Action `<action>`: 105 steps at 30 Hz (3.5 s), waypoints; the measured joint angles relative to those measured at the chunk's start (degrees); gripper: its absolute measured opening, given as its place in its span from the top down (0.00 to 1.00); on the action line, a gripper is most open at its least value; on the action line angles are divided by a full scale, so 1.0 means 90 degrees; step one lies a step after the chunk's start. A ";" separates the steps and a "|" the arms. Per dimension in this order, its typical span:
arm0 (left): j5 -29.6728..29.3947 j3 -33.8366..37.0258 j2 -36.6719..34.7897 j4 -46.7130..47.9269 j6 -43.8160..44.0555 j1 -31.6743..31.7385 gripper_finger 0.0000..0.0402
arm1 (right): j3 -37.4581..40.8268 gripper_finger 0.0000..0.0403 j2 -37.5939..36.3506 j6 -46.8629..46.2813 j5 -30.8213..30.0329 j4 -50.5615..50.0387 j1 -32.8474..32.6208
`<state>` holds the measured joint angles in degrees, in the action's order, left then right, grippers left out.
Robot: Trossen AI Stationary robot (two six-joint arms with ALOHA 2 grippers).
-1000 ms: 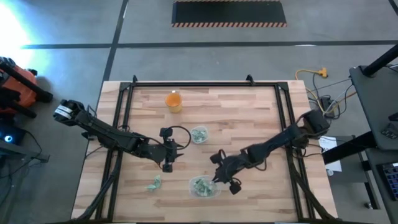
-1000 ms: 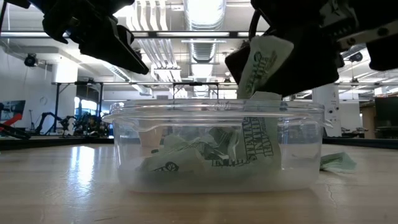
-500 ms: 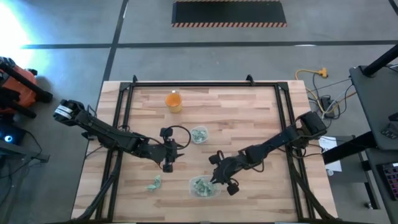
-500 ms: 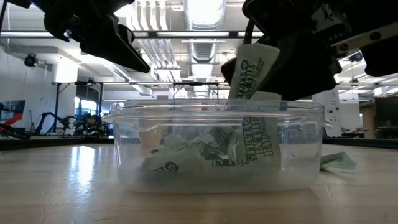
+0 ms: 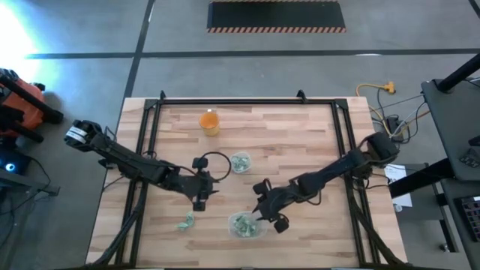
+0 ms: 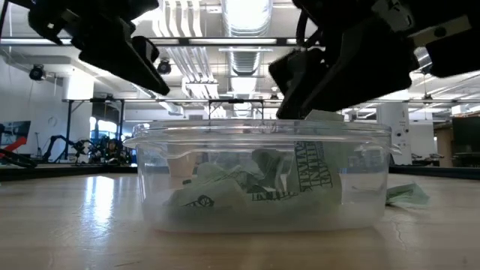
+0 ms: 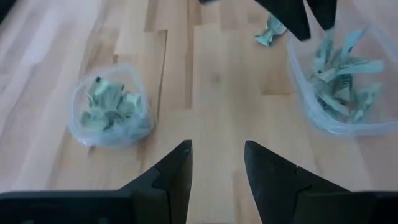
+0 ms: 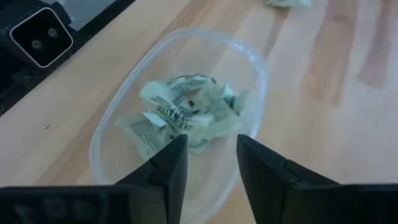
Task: Pick and place Stevia / Truvia into bins
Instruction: Put the white stevia packet into the top transparent bin
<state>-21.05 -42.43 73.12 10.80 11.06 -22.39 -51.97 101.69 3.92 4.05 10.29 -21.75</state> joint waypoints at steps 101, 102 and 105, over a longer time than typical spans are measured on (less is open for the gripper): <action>0.2124 0.0520 0.0937 0.0810 0.4123 -0.1706 0.97 | 0.1336 0.85 -0.1623 -0.0941 -0.0962 -0.1244 -0.0010; 0.2028 0.0454 0.0930 0.0810 0.3982 -0.1677 0.97 | 0.1336 0.85 -0.1623 -0.0941 -0.0965 -0.1236 -0.0009; 0.1767 0.0267 0.0894 0.0813 0.3561 -0.1580 0.97 | 0.1336 0.85 -0.1623 -0.0939 -0.0971 -0.1234 -0.0010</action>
<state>-5.15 -40.03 81.17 18.12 43.11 -36.62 -39.94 87.09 -4.53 -4.68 -0.81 -21.84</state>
